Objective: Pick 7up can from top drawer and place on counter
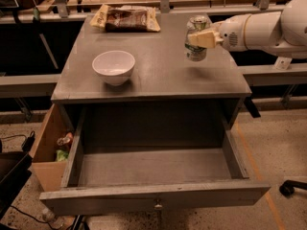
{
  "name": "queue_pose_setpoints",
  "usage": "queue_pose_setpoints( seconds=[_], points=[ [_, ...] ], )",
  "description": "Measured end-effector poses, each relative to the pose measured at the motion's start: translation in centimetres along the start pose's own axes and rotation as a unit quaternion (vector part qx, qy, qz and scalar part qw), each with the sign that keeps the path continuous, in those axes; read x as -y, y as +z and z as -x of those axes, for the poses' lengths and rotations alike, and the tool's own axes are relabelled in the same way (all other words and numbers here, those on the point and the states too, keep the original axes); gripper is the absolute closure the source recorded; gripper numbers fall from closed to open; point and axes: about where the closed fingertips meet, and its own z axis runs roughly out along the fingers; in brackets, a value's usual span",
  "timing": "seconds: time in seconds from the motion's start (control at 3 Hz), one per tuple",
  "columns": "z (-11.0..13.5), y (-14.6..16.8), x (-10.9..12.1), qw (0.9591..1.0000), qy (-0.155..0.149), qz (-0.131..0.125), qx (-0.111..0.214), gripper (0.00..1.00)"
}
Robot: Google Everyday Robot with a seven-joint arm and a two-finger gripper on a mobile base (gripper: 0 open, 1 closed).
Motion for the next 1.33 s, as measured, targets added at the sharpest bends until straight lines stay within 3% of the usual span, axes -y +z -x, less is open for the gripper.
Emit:
queue_pose_setpoints(
  seconds=[0.33, 0.67, 1.0, 1.33],
  points=[
    [0.3, 0.8, 5.2, 0.9988, 0.019, -0.031, 0.031, 1.00],
    [-0.5, 1.8, 9.1, 0.9955, 0.045, -0.058, 0.060, 1.00],
    [-2.0, 3.0, 11.2, 0.9931, 0.061, -0.078, 0.063, 1.00],
    [-4.1, 4.6, 11.7, 0.9933, 0.066, -0.083, 0.046, 1.00]
  ],
)
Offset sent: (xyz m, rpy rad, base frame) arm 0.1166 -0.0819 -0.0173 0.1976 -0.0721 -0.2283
